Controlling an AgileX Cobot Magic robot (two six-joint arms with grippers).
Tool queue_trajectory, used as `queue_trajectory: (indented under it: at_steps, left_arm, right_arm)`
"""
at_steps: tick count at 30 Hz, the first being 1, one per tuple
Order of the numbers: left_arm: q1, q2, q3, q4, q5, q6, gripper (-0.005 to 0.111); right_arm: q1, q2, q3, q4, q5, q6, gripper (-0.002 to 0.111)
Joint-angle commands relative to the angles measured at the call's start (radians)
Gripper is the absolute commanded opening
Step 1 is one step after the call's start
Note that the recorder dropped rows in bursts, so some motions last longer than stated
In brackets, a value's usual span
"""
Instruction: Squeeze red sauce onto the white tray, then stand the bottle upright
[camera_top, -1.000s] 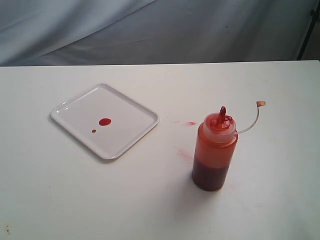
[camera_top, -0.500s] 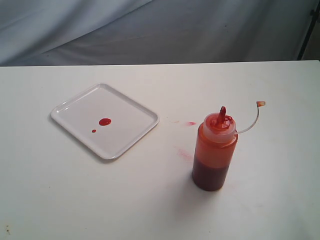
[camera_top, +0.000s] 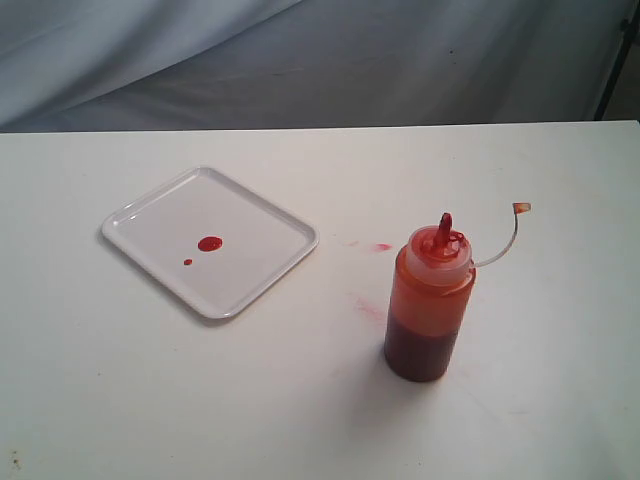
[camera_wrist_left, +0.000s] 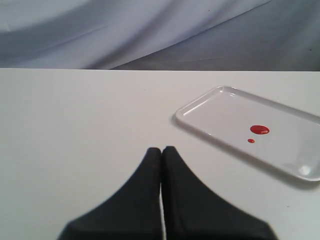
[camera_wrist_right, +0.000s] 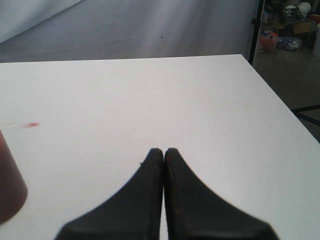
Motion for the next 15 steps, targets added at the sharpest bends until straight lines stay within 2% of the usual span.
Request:
queue_trajectory:
  at_steps: [1,15]
  left_arm:
    - [-0.005,-0.005,0.006,-0.006,-0.005,-0.002,0.000]
    - [-0.005,-0.005,0.006,-0.006,-0.005,-0.002,0.000]
  right_arm:
    - [0.004,-0.003,0.004,0.006,-0.001,0.001,0.000]
    - [0.004,-0.003,0.004,0.006,-0.001,0.001,0.000]
